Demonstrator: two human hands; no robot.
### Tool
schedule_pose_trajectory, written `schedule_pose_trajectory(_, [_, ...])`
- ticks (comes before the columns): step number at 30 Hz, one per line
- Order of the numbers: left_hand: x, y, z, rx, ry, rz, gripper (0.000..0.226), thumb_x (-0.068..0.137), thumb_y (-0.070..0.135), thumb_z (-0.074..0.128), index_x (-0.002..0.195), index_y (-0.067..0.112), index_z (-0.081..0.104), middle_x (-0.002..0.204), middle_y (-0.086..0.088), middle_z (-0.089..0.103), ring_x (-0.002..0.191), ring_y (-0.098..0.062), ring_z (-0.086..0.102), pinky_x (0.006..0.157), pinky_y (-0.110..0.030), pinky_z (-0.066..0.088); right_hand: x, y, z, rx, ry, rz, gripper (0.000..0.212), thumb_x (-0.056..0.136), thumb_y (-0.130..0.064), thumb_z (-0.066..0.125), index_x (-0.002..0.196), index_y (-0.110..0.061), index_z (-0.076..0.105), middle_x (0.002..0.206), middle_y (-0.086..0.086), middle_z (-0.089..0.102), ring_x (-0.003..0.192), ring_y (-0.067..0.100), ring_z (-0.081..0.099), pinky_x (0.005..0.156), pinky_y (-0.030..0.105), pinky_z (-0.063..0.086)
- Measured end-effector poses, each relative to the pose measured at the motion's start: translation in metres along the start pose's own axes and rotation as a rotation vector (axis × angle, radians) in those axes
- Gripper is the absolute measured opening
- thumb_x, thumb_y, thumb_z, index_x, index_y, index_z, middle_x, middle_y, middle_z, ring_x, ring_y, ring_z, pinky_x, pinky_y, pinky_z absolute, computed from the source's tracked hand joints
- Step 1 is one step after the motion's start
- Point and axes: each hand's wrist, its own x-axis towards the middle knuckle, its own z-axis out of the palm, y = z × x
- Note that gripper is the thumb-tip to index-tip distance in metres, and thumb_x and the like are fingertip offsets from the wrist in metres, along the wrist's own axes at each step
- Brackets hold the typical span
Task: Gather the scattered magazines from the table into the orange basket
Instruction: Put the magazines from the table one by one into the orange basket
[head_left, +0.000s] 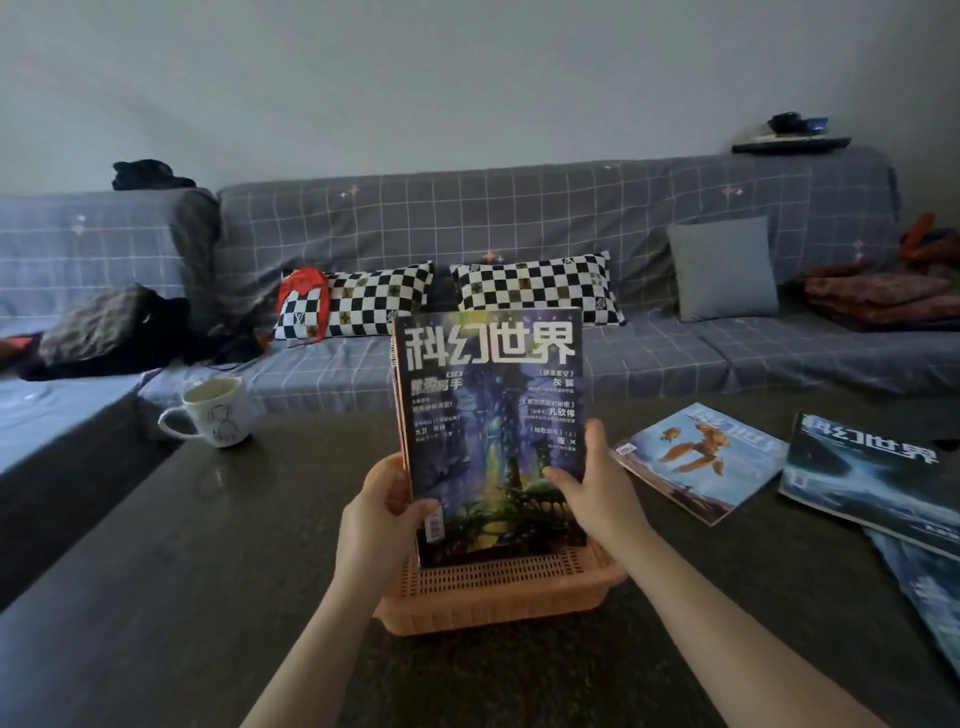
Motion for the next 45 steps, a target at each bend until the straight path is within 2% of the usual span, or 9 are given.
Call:
schedule_pose_trajectory(12, [0.020, -0.020, 0.014, 0.492, -0.053, -0.077, 0.025, 0.084, 0.028, 0.069, 0.074, 0.024, 0.047, 0.071, 0.008, 0.057, 0.064, -0.009, 0.056, 0.055, -0.027, 0.049, 0.008, 0.032, 0.029, -0.265, 0.040, -0.060, 0.053, 0.078, -0.028, 0.071, 0.119, -0.029, 0.038, 0.122, -0.006, 0.056, 0.111, 0.011, 0.056, 0.086, 0.028, 0.047])
schedule_pose_trajectory(17, [0.025, -0.020, 0.018, 0.506, -0.072, -0.138, 0.026, 0.086, 0.029, 0.069, 0.084, 0.021, 0.044, 0.084, 0.004, 0.062, 0.069, -0.010, 0.059, 0.055, -0.025, 0.048, 0.011, 0.033, 0.029, -0.231, 0.090, -0.029, 0.058, 0.073, -0.028, 0.075, 0.098, -0.041, 0.025, 0.110, -0.008, 0.057, 0.097, 0.010, 0.061, 0.068, 0.016, 0.042])
schedule_pose_trajectory(21, [0.035, -0.025, 0.021, 0.264, -0.121, -0.051, 0.057, 0.086, 0.026, 0.068, 0.133, 0.017, 0.038, 0.126, 0.000, 0.057, 0.111, -0.020, 0.059, 0.082, -0.032, 0.053, 0.022, 0.035, 0.031, -0.111, 0.018, 0.091, 0.084, 0.069, -0.033, 0.079, 0.133, -0.024, 0.025, 0.134, 0.003, 0.047, 0.119, 0.019, 0.051, 0.090, 0.030, 0.045])
schedule_pose_trajectory(23, [0.042, -0.021, 0.024, -0.025, -0.173, -0.065, 0.052, 0.090, 0.022, 0.062, 0.136, 0.025, 0.037, 0.124, 0.012, 0.057, 0.104, -0.007, 0.060, 0.082, -0.031, 0.056, 0.031, 0.033, 0.031, 0.016, -0.093, 0.170, 0.095, 0.068, -0.041, 0.078, 0.141, -0.021, 0.020, 0.140, -0.002, 0.042, 0.128, 0.020, 0.042, 0.102, 0.040, 0.037])
schedule_pose_trajectory(25, [0.045, -0.016, 0.027, -0.373, -0.242, -0.183, 0.048, 0.093, 0.020, 0.059, 0.136, 0.030, 0.039, 0.113, 0.015, 0.059, 0.091, -0.002, 0.064, 0.066, -0.022, 0.057, 0.037, 0.030, 0.032, 0.113, -0.174, 0.200, 0.089, 0.069, -0.045, 0.076, 0.141, -0.025, 0.028, 0.129, -0.016, 0.043, 0.125, 0.014, 0.041, 0.098, 0.034, 0.033])
schedule_pose_trajectory(30, [0.052, -0.021, 0.032, -0.814, -0.350, -0.317, 0.053, 0.092, 0.013, 0.060, 0.139, 0.027, 0.040, 0.110, -0.001, 0.071, 0.094, -0.021, 0.072, 0.069, -0.036, 0.059, 0.036, 0.035, 0.036, 0.286, -0.172, 0.222, 0.065, 0.078, -0.041, 0.070, 0.134, -0.030, 0.038, 0.093, -0.035, 0.038, 0.083, -0.013, 0.039, 0.072, 0.011, 0.028])
schedule_pose_trajectory(38, [0.059, -0.027, 0.028, -0.768, -0.429, -0.277, 0.070, 0.077, 0.026, 0.072, 0.139, 0.023, 0.040, 0.119, -0.005, 0.067, 0.102, -0.023, 0.069, 0.079, -0.039, 0.057, 0.036, 0.038, 0.035, 0.317, -0.176, 0.205, 0.060, 0.067, -0.053, 0.073, 0.120, -0.039, 0.047, 0.098, -0.034, 0.049, 0.086, -0.016, 0.045, 0.071, 0.012, 0.033])
schedule_pose_trajectory(42, [0.065, -0.025, 0.029, -0.722, -0.412, -0.211, 0.079, 0.068, 0.033, 0.079, 0.137, 0.026, 0.042, 0.124, -0.005, 0.065, 0.106, -0.023, 0.067, 0.084, -0.040, 0.055, 0.048, 0.035, 0.032, 0.471, -0.207, 0.269, 0.080, 0.038, -0.062, 0.084, 0.110, -0.035, 0.061, 0.117, -0.007, 0.063, 0.107, 0.014, 0.059, 0.097, 0.042, 0.044])
schedule_pose_trajectory(45, [0.068, -0.028, 0.031, -0.746, -0.412, -0.202, 0.088, 0.062, 0.036, 0.083, 0.138, 0.025, 0.041, 0.125, -0.005, 0.065, 0.106, -0.023, 0.067, 0.082, -0.039, 0.056, 0.052, 0.032, 0.036, 0.531, -0.224, 0.256, 0.078, 0.034, -0.057, 0.087, 0.105, -0.031, 0.065, 0.105, -0.007, 0.070, 0.099, 0.013, 0.065, 0.093, 0.041, 0.047])
